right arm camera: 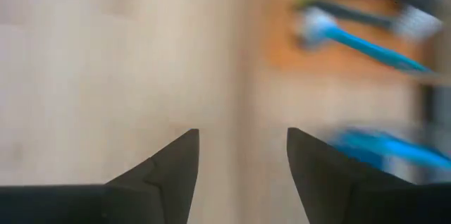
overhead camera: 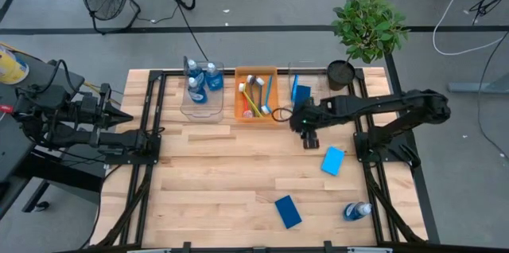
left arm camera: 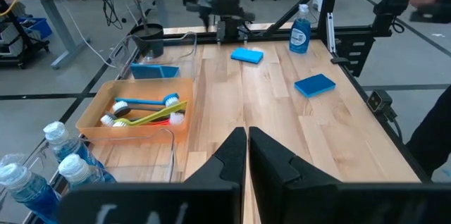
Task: Pick & Place Kitchen Sink Supplies
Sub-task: Put the blue sponge into the right transparent bin
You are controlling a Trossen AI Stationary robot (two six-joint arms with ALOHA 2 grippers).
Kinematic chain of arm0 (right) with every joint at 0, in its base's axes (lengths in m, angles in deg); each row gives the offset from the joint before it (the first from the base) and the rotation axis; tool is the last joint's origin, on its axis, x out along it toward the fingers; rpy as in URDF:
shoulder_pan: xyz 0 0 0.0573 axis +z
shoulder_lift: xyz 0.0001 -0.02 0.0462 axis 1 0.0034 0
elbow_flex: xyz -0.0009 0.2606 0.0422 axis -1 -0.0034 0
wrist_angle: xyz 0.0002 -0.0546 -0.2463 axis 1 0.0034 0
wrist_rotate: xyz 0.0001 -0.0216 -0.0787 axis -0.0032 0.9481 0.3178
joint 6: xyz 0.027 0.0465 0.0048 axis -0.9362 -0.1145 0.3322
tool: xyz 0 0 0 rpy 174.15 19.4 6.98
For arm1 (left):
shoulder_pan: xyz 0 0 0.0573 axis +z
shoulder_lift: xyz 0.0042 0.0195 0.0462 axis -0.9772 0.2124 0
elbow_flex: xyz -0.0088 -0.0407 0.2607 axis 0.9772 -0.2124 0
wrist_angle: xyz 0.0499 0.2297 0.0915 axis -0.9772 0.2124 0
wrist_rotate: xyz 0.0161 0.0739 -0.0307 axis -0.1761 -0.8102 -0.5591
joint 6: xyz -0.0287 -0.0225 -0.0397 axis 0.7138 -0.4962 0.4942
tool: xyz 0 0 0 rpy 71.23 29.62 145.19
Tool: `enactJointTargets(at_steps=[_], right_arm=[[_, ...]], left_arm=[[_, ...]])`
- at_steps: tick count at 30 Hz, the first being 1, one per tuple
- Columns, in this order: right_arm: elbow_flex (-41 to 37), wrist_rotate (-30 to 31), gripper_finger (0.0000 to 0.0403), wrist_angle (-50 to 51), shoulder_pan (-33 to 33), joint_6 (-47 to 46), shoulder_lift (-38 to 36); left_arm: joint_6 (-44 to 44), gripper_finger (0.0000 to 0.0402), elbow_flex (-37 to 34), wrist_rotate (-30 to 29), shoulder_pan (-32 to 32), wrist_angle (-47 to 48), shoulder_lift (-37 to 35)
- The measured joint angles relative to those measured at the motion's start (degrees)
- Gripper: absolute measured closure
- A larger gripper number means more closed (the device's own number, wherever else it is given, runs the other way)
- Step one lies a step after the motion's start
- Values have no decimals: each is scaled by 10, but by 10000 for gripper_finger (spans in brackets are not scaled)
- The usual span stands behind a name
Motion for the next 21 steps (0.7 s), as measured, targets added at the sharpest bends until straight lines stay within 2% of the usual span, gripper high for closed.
enactJointTargets(at_steps=[6,9,21], right_arm=[[0,-175,188,-73,33,0,0],[0,-229,188,-116,42,0,1],[0,-228,188,-247,98,-34,49]], left_arm=[[0,378,0,0,0,0,0],[0,378,0,0,0,0,0],[0,378,0,0,0,0,0]])
